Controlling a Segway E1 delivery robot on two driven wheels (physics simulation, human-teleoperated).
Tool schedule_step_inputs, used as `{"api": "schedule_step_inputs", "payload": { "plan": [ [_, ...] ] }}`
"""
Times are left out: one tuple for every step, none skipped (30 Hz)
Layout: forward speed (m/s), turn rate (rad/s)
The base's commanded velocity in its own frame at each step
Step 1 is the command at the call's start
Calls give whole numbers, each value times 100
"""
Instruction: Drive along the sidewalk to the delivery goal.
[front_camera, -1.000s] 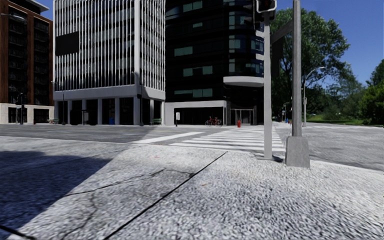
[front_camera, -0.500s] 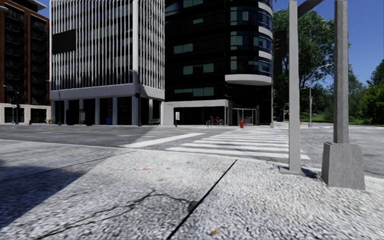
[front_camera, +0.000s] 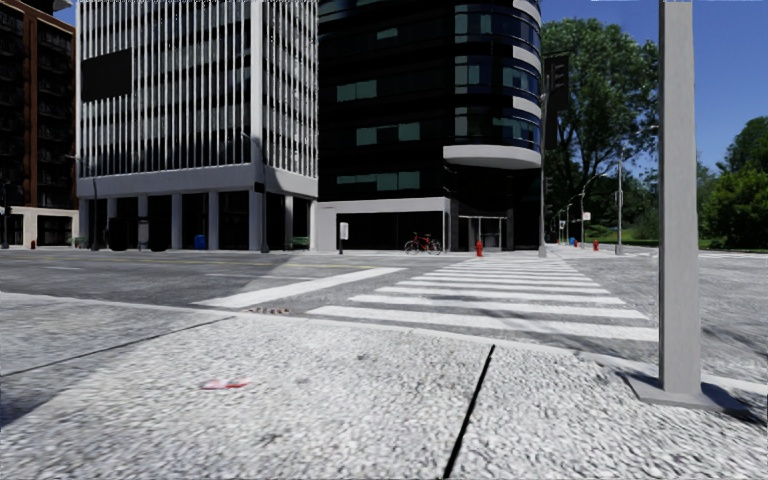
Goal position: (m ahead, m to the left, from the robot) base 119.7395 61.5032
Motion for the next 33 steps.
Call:
{"api": "schedule_step_inputs", "payload": {
  "plan": [
    [200, -28],
    [200, -37],
    [200, -42],
    [200, -42],
    [200, -42],
    [200, -43],
    [200, -43],
    [200, -43],
    [200, -43],
    [200, -43],
    [200, -44],
    [200, -44],
    [200, -44],
    [200, -44],
    [200, -44],
    [200, -44],
    [200, -44],
    [200, -44],
    [200, -44],
    [200, -44],
    [200, -44],
    [200, -44],
    [200, -44],
    [200, -44],
    [200, -44],
    [200, -44],
    [200, -44],
    [200, -44],
    [200, -44],
    [200, -44],
    [200, -44],
    [200, -44],
    [200, -44]
  ]
}}
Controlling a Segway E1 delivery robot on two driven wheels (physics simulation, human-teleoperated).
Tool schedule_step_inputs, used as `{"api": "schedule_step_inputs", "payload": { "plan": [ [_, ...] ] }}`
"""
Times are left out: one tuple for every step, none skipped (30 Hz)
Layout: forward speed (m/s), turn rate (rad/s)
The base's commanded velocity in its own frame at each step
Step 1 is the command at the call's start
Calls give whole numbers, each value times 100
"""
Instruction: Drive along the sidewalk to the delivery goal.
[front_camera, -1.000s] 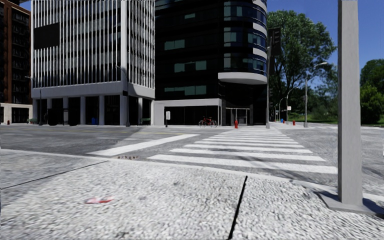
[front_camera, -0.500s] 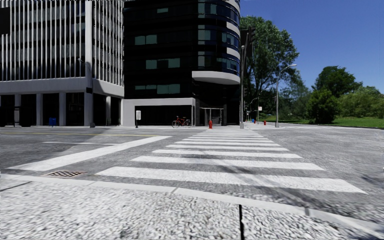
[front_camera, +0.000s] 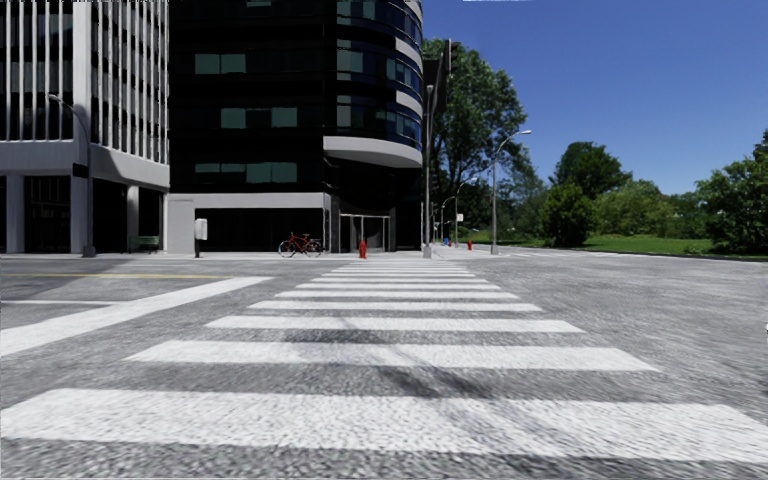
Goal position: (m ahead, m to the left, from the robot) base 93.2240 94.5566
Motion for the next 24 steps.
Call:
{"api": "schedule_step_inputs", "payload": {
  "plan": [
    [200, -44],
    [200, -44],
    [200, -44],
    [200, -44],
    [200, -1],
    [200, 0],
    [200, 0],
    [200, 0],
    [200, 0],
    [200, 0],
    [200, 0],
    [200, 0],
    [200, 0],
    [200, 0],
    [200, 0],
    [200, 0],
    [200, 0],
    [200, 0],
    [200, 0],
    [200, 0],
    [200, 0],
    [200, 0],
    [200, 0],
    [200, 0]
  ]
}}
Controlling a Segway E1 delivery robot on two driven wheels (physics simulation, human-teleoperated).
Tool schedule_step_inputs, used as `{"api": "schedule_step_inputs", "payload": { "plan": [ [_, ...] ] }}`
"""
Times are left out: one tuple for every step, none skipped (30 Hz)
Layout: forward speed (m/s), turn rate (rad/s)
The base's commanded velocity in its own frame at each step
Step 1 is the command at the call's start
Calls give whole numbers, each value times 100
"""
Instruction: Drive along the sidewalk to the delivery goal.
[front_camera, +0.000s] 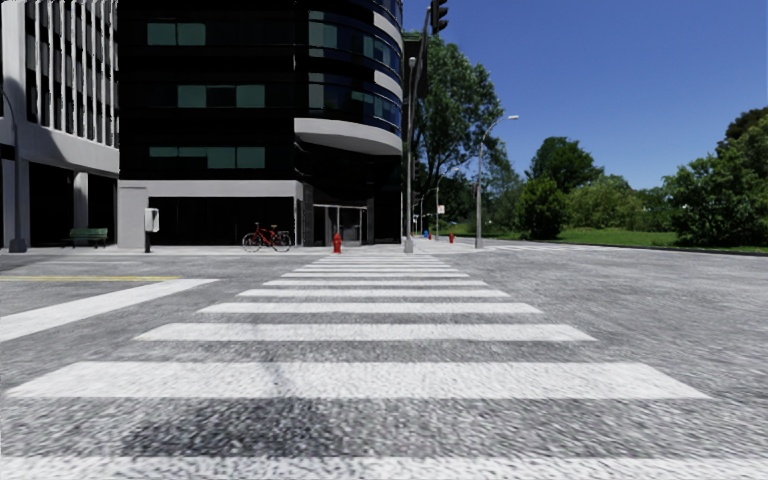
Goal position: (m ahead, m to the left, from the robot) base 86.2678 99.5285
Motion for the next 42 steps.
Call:
{"api": "schedule_step_inputs", "payload": {
  "plan": [
    [200, 0],
    [200, 0],
    [200, 0],
    [200, 0],
    [200, 0],
    [200, 0],
    [200, 0],
    [200, 0],
    [200, 0],
    [200, 0],
    [200, 0],
    [200, 0],
    [200, 0],
    [200, 0],
    [200, 0],
    [200, 0],
    [200, 0],
    [200, 0],
    [200, 0],
    [200, 0],
    [200, 0],
    [200, 0],
    [200, 0],
    [200, 0],
    [200, 0],
    [200, 0],
    [200, 0],
    [200, 0],
    [200, 0],
    [200, 0],
    [200, 0],
    [200, 0],
    [200, 0],
    [200, 0],
    [200, 0],
    [200, 0],
    [200, 0],
    [200, 0],
    [200, 0],
    [200, 0],
    [200, 0],
    [200, 0]
  ]
}}
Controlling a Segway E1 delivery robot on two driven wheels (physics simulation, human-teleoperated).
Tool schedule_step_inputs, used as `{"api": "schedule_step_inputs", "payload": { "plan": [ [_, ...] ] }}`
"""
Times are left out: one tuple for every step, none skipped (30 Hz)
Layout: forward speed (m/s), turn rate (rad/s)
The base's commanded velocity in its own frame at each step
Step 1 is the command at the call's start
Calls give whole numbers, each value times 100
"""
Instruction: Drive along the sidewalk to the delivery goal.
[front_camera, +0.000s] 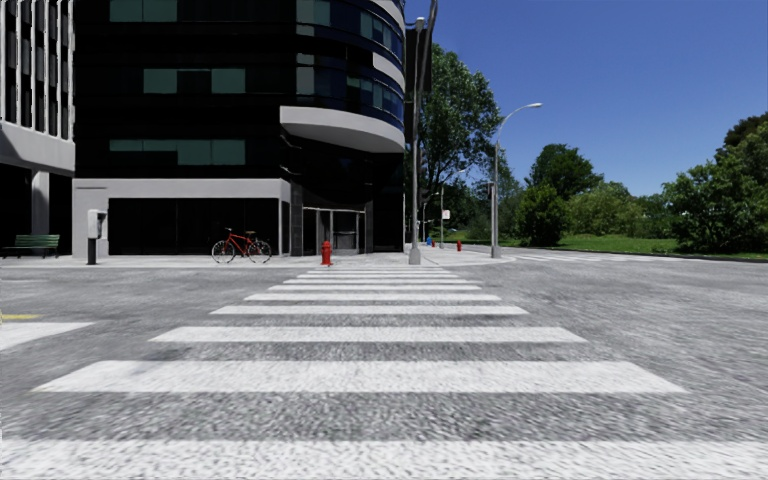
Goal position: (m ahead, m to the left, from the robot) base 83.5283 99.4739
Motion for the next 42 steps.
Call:
{"api": "schedule_step_inputs", "payload": {
  "plan": [
    [200, 0],
    [200, 0],
    [200, 0],
    [200, 0],
    [200, 0],
    [200, 0],
    [200, 0],
    [200, 0],
    [200, 0],
    [200, 0],
    [200, 0],
    [200, 0],
    [200, 0],
    [200, 0],
    [200, 0],
    [200, 0],
    [200, 0],
    [200, 0],
    [200, 0],
    [200, 0],
    [200, 0],
    [200, 0],
    [200, 0],
    [200, 0],
    [200, 0],
    [200, 0],
    [200, 0],
    [200, 0],
    [200, 0],
    [200, 0],
    [200, 0],
    [200, 0],
    [200, 0],
    [200, 0],
    [200, 0],
    [200, 0],
    [200, 0],
    [200, 0],
    [200, 0],
    [200, 0],
    [200, 0],
    [200, 0]
  ]
}}
